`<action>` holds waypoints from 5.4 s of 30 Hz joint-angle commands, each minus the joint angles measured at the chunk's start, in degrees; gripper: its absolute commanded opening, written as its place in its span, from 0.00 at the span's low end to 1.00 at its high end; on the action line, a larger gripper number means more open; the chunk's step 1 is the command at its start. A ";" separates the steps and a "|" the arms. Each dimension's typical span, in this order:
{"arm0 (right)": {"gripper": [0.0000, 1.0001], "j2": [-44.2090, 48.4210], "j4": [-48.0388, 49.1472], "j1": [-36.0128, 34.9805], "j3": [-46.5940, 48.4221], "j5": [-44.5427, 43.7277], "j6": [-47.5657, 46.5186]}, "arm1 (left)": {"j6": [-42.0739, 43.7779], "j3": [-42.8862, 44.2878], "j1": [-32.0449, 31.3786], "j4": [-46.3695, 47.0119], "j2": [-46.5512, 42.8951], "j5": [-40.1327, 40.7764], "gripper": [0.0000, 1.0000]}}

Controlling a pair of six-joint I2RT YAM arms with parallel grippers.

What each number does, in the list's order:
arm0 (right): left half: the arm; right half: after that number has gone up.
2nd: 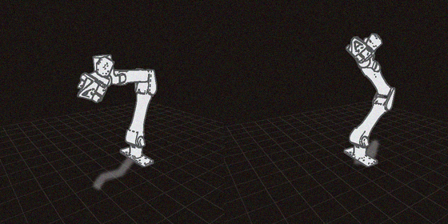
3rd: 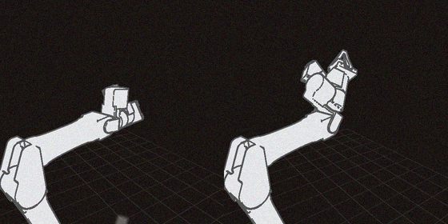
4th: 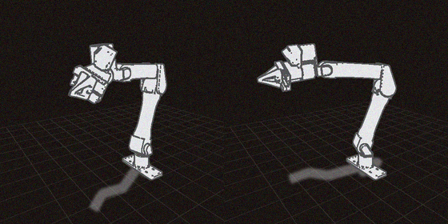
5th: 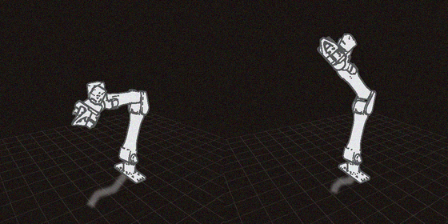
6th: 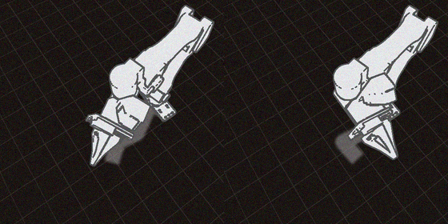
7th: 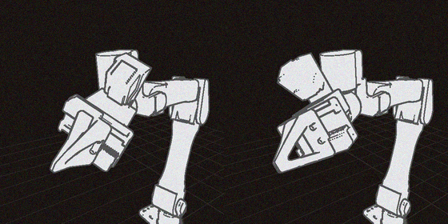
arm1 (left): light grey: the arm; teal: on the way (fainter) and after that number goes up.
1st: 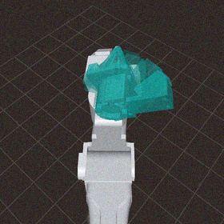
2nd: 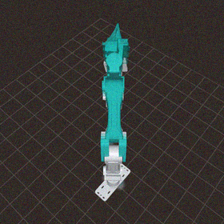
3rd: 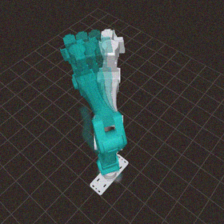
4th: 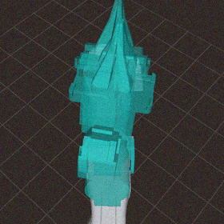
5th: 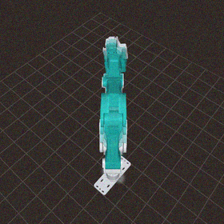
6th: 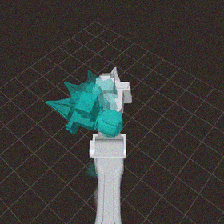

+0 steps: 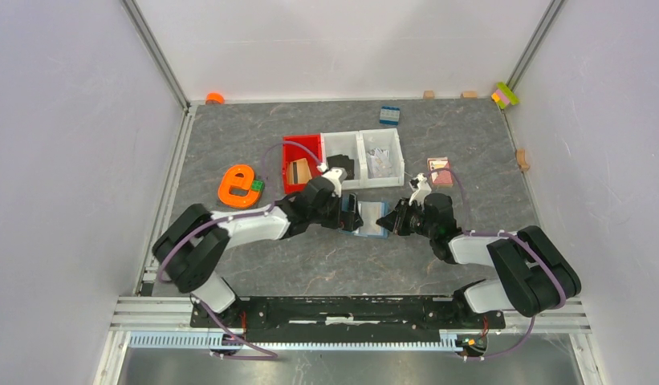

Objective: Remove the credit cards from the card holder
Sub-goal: Remove the credit card from the card holder.

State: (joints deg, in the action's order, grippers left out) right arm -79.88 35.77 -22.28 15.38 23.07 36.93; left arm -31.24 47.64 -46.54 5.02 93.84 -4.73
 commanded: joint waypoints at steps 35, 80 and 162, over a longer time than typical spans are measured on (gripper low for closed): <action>0.50 0.41 2.63 -0.47 0.38 1.37 -0.24 | 2.87 10.61 1.50 -4.75 12.97 -8.20 0.22; 0.36 -3.39 -1.35 -2.13 3.56 1.38 -1.34 | -0.14 7.91 2.51 2.88 11.63 -19.44 0.54; 0.16 12.10 -5.40 -7.98 1.92 -11.90 -8.79 | -7.83 -0.40 8.71 16.60 7.50 -25.77 0.74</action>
State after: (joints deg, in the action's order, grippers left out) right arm -67.51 24.62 -30.02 17.69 8.34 28.08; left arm -38.06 45.36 -37.65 19.44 101.58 -28.64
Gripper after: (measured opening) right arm 0.210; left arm 0.790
